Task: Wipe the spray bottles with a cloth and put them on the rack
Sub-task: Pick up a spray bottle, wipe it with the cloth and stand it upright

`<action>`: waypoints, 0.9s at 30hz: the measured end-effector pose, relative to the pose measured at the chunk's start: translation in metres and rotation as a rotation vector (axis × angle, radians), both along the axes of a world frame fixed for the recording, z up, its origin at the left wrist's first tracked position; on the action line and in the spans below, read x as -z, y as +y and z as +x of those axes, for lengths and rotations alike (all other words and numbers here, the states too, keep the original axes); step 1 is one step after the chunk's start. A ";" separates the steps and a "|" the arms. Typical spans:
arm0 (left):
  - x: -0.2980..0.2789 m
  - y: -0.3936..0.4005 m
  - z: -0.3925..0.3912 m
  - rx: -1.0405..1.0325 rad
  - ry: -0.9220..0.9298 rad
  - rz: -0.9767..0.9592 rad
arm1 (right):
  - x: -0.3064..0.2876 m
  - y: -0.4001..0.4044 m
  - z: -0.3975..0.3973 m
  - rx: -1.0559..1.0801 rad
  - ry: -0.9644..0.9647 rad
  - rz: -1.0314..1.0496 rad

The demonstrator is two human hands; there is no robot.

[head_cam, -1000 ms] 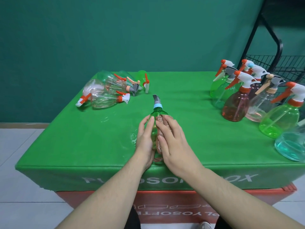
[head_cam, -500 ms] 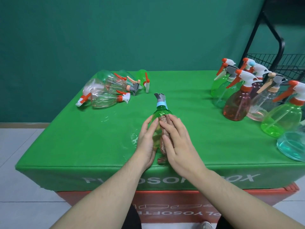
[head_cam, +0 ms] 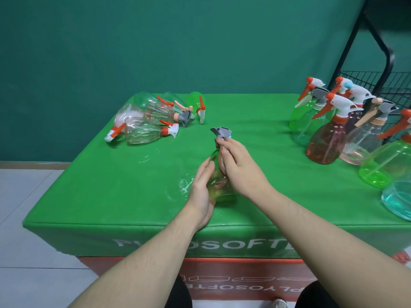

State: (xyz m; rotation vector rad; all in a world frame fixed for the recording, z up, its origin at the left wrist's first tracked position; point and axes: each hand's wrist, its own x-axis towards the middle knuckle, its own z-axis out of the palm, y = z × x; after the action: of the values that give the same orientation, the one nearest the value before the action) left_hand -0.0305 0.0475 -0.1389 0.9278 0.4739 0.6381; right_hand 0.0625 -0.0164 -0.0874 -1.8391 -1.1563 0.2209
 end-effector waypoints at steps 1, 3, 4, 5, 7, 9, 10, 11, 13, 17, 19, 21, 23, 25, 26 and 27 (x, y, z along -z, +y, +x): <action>0.000 0.000 0.000 -0.004 0.008 0.000 | -0.001 0.002 0.001 0.014 0.037 -0.003; 0.000 0.000 0.001 -0.012 0.017 0.002 | -0.001 0.005 0.000 0.030 0.052 -0.011; 0.000 0.000 0.001 -0.019 0.017 0.002 | 0.000 0.004 -0.003 0.032 0.038 -0.012; 0.001 0.000 0.001 -0.029 0.013 -0.001 | 0.001 0.002 -0.005 0.030 0.015 -0.008; 0.001 0.000 0.001 -0.041 0.012 0.000 | 0.005 -0.005 -0.012 0.008 -0.047 0.007; 0.002 -0.001 0.000 -0.036 0.019 0.015 | 0.010 -0.014 -0.016 -0.020 -0.129 0.012; 0.002 -0.001 0.000 -0.034 0.029 0.019 | 0.012 -0.019 -0.018 -0.027 -0.173 0.008; 0.002 -0.001 0.000 -0.033 0.039 0.019 | 0.015 -0.024 -0.019 -0.030 -0.219 0.005; 0.000 -0.002 0.000 -0.043 0.048 0.009 | 0.021 -0.032 -0.020 -0.040 -0.314 0.007; -0.006 -0.004 0.000 -0.085 0.000 -0.035 | 0.038 -0.043 -0.025 -0.056 -0.446 -0.035; -0.006 -0.004 0.000 -0.120 -0.029 -0.070 | 0.045 -0.047 -0.028 -0.061 -0.498 -0.055; -0.006 -0.004 0.000 -0.155 -0.036 -0.095 | 0.051 -0.051 -0.032 -0.071 -0.507 -0.032; -0.007 -0.004 0.000 -0.169 -0.030 -0.110 | 0.057 -0.055 -0.036 -0.078 -0.502 -0.013; -0.010 -0.004 -0.002 -0.172 -0.016 -0.091 | 0.060 -0.059 -0.037 -0.092 -0.518 -0.008; -0.011 -0.005 -0.003 -0.172 -0.015 -0.072 | 0.060 -0.060 -0.036 -0.100 -0.513 -0.005; -0.012 -0.004 -0.003 -0.167 -0.031 -0.064 | 0.059 -0.061 -0.036 -0.103 -0.501 0.000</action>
State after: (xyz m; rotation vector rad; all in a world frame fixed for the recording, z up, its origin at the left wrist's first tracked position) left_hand -0.0331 0.0430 -0.1274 0.8219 0.5452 0.7830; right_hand 0.0266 -0.0773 -0.1463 -1.8915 -1.5907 -0.1963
